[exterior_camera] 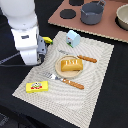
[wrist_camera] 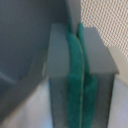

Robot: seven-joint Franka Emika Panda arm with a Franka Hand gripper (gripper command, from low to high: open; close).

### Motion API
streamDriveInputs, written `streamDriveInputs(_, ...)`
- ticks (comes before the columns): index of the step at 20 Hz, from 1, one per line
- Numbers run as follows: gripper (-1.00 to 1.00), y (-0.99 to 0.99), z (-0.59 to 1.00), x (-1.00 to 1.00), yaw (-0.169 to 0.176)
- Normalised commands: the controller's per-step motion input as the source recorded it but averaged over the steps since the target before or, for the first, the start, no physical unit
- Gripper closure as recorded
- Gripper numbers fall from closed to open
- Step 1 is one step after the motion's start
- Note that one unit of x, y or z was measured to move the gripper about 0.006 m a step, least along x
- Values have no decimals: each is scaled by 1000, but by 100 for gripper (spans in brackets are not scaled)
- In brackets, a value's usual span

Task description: Interact with the objects in diverse but meaningful ways.

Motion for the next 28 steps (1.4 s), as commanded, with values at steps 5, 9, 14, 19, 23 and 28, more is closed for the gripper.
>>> streamDriveInputs(5, -100, -170, -15, 121, -14)
streamDriveInputs(9, -100, -52, 254, 96, -3)
streamDriveInputs(14, -100, 0, 667, 106, -12)
streamDriveInputs(19, -100, 105, 921, 362, -26)
streamDriveInputs(23, -100, 259, 794, 835, -37)
streamDriveInputs(28, -100, 228, 656, 914, -62)
